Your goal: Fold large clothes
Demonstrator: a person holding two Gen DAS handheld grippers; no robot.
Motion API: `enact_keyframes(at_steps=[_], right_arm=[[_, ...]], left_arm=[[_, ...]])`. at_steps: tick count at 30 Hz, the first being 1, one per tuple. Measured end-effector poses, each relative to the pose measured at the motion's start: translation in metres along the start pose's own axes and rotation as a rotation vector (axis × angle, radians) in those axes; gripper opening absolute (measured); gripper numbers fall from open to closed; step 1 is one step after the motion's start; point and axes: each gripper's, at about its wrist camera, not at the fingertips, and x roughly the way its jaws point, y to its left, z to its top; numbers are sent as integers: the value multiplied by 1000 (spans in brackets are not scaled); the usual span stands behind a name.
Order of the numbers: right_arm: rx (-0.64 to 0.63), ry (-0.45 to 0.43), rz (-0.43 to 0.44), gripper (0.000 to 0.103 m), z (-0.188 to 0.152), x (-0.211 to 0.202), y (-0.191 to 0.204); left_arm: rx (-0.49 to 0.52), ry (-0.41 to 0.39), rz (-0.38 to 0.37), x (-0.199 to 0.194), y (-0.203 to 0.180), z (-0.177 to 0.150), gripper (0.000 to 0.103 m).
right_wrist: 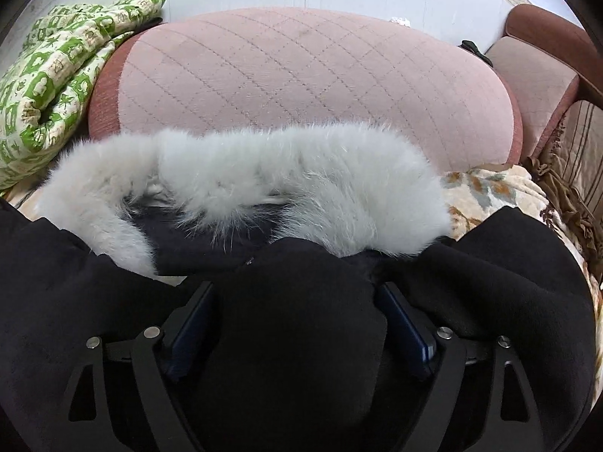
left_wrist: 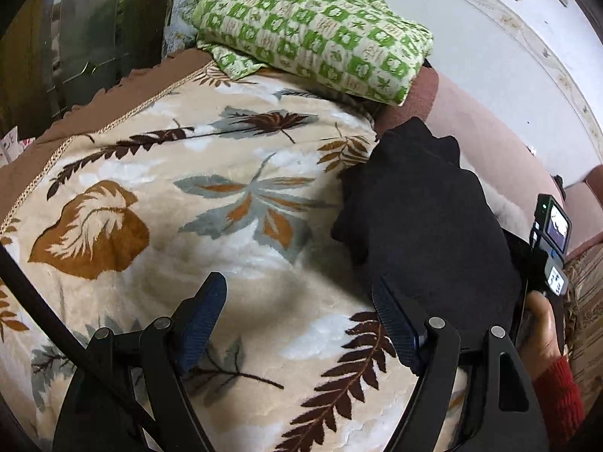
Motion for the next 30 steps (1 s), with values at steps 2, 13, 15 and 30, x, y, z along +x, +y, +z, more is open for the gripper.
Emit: enact_keyframes(at_steps=[2,13,15,30], right_arm=[[-14,-3,-10,89,0,-3,3],[165,-41,381,98,-102,-162,-100],[232,-12,433,100,-143,-174,-131],[714,76,720,103,-182,-80,-198]], left_arm=[[-5,3,-3,1,1,1,79],[-70,107,-155,14,13,8,79],[-121,142,-199,21,23,9,79],[-253,218,-573,102,14,14,90]])
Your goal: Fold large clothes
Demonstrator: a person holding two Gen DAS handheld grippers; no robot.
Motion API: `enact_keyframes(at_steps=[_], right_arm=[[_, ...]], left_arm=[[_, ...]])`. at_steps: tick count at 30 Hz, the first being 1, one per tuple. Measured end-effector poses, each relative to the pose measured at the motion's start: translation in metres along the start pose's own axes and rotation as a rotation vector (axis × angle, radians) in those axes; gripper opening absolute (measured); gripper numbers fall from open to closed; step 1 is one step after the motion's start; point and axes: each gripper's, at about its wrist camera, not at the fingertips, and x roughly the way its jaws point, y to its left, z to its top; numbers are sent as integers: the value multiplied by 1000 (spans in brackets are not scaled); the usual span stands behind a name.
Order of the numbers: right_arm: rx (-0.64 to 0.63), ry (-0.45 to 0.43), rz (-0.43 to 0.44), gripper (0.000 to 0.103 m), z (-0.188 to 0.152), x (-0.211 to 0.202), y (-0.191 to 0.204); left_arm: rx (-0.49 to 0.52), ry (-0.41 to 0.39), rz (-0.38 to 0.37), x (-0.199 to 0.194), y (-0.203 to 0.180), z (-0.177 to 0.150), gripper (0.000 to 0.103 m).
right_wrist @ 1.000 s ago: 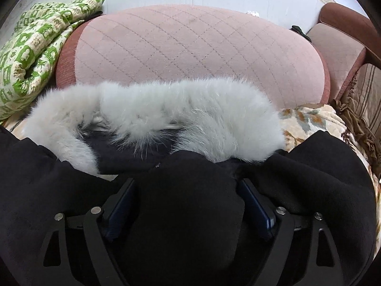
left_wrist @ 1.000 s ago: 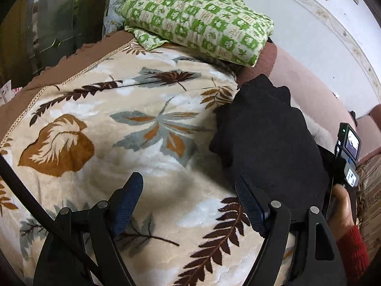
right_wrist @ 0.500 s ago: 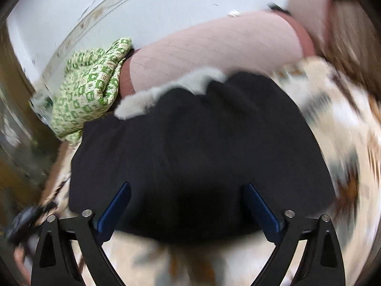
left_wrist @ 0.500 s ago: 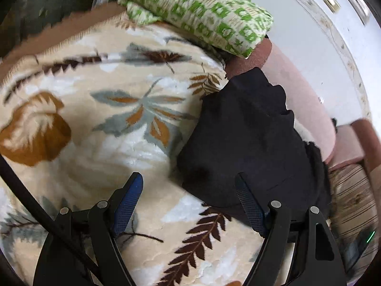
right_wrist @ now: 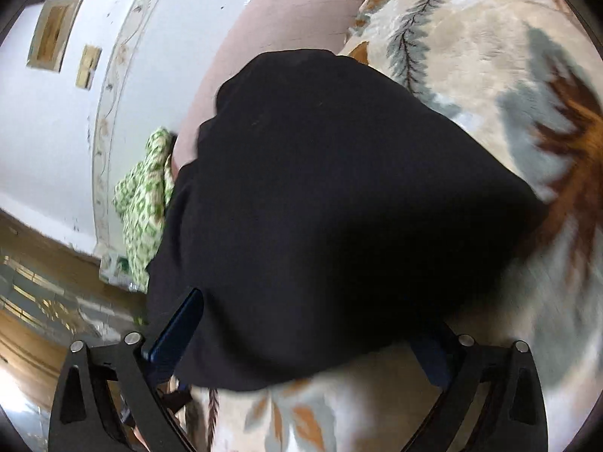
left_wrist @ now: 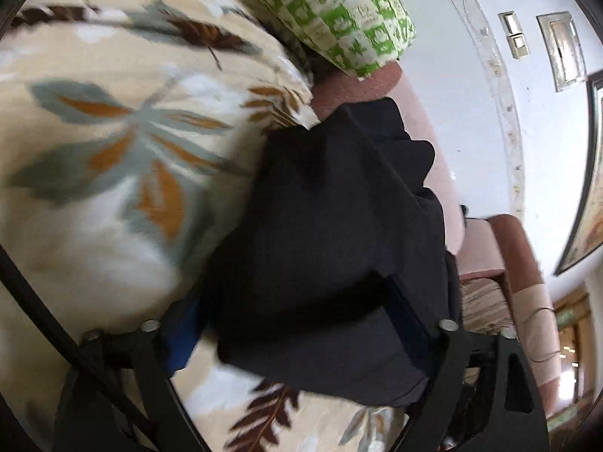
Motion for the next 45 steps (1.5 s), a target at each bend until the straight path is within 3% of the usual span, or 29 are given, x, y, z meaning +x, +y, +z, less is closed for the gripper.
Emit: enact_keyframes(at_steps=[2,5,7,9,12,16,21,23,25,27,30,34,36,38,42,45], right_arm=[[-14,-30,-40,103,4,15,2],[-64,-37,-88,99,5,20,15],[-56,-14,-78,73,7,17,22],[-63,-13,-63,60,13,11,30],[-70,-26,-22,53,14,-9,46],[-106,-25,13,51,5,-45,68],[-136,32,-13,51,-28,-90,67],[-122,77,-45,55,-46,-99,49],[-42,141,-87,69,-58,-99,18],[29,156,-107,73,-60,-103,-4],[34,122,-98,74,-62,-128,-6],[-63,22,-195,75,-70,-170,3],[-139,-81,-275,76,-71,-187,14],[-214,-177,-289,76,-69,-194,36],[-398,-174,-278,76,-63,-155,88],[-540,-119,-304,76,-56,-93,121]], left_arm=[[-23,24,-33,13,-2,-1,91],[89,33,87,18,-32,-9,87],[120,10,138,10,-50,-13,60],[145,-1,150,-4,-67,-15,42],[146,-9,112,-28,-82,-19,36],[194,-23,161,-55,-99,-41,35],[182,21,201,-94,-81,-85,39],[192,26,243,-99,-72,-99,44],[190,29,296,-106,-60,-109,46],[191,17,324,-117,-53,-113,48],[247,-51,357,-149,-56,-120,54],[408,-196,445,-180,-86,-125,69],[460,-195,423,-175,-103,-123,71],[494,-162,395,-158,-122,-117,72],[516,-87,364,-97,-153,-98,73],[534,-50,422,-42,-165,-84,73]])
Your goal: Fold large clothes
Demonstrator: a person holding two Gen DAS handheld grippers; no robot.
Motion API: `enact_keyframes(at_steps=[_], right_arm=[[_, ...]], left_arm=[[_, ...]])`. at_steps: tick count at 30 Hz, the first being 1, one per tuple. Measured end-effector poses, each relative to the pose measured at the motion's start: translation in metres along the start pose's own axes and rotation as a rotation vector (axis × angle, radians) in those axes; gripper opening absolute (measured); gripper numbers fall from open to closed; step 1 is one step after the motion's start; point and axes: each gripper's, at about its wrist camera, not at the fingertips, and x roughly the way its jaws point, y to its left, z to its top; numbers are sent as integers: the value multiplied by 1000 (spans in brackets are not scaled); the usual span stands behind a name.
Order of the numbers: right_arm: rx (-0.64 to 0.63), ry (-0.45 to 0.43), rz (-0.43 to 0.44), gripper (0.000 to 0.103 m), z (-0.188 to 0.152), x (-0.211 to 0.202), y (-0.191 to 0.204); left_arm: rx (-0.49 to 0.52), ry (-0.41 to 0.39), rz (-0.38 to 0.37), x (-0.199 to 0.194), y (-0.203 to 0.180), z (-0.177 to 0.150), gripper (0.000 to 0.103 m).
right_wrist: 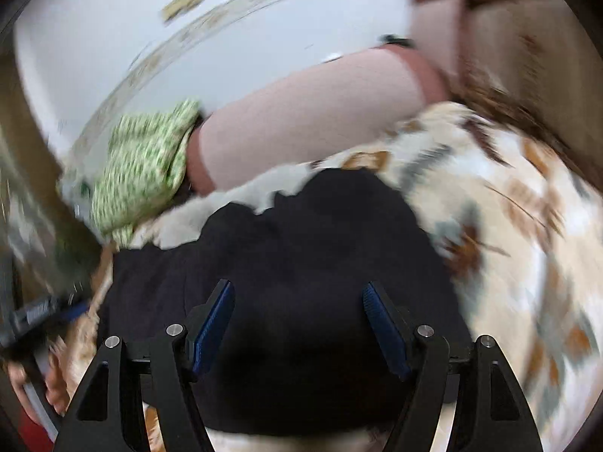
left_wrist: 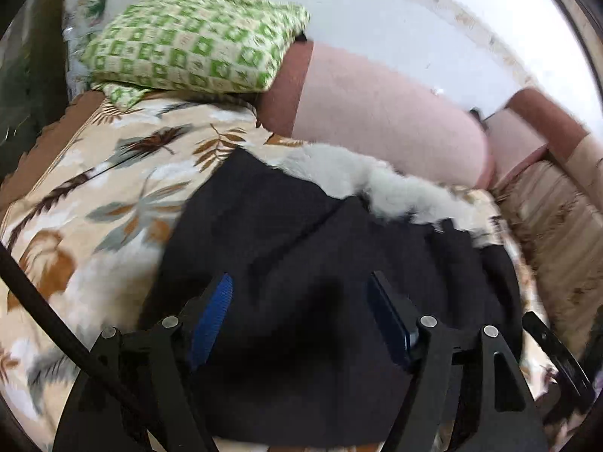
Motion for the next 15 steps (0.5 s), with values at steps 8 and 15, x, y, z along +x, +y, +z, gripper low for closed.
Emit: enact_keyframes(at_steps=[8,15], right_arm=[[12,90,-81,76,26,114,-26],[150,86,9,79,40,153,-56]], left_arm=[[-96,58,142,104,36,30,81],[-182,36,95,138,59,36,90]])
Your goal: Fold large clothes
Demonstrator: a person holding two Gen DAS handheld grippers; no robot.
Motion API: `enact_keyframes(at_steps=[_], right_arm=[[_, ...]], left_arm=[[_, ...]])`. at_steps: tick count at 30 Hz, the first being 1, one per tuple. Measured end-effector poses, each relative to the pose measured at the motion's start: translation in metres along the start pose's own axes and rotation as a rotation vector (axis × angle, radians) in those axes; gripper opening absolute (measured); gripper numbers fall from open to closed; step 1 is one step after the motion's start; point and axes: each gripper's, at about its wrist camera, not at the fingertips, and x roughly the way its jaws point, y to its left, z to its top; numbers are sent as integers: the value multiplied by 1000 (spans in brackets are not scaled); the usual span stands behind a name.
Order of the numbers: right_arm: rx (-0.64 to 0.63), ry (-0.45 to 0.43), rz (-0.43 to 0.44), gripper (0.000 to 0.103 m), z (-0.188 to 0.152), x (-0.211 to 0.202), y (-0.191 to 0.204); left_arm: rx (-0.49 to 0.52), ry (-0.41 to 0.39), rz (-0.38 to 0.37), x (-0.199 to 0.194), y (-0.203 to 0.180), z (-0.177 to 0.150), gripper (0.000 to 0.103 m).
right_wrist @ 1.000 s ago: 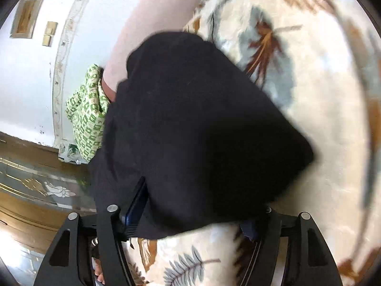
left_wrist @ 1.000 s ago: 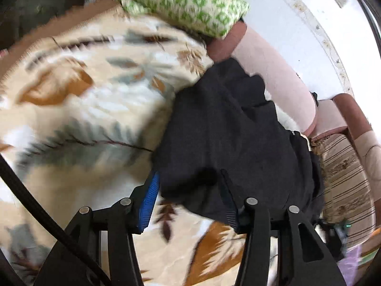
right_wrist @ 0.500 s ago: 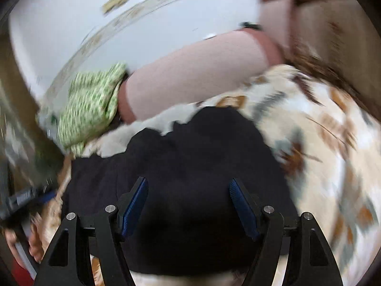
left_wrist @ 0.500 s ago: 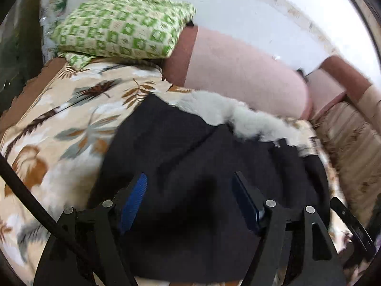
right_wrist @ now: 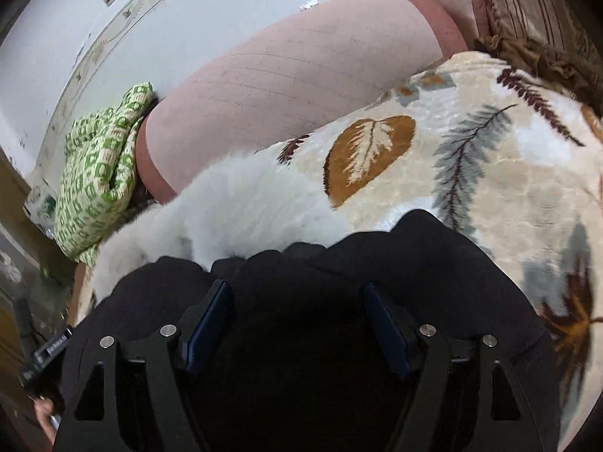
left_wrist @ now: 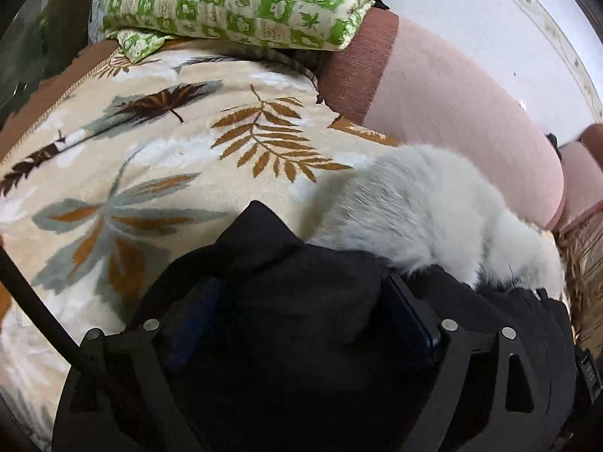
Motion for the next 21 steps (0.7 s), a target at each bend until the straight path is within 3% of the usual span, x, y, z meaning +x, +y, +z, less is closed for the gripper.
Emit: enact_keyframes(at_steps=[7,11,15,19,21], right_arm=[[-5,-12,2,81,-4,-6,6],[-65,-68,-128,82,-13,-32,26],[-175,-158,-164,82,-28,-74,56],[-226,-253,-152,86,-47,-123,82],[-229,-297,-144,88,-63,-147,89]], left_arm=[[-4,-29,-26,-11,0,-7,90],[67,-43,83,-42,-12,-12,90],[175,-175,157,-112,-24,-39,90],[217,-401,246,-198,-21,-74,91],[208,-493,273,-234,-14,-89,97]])
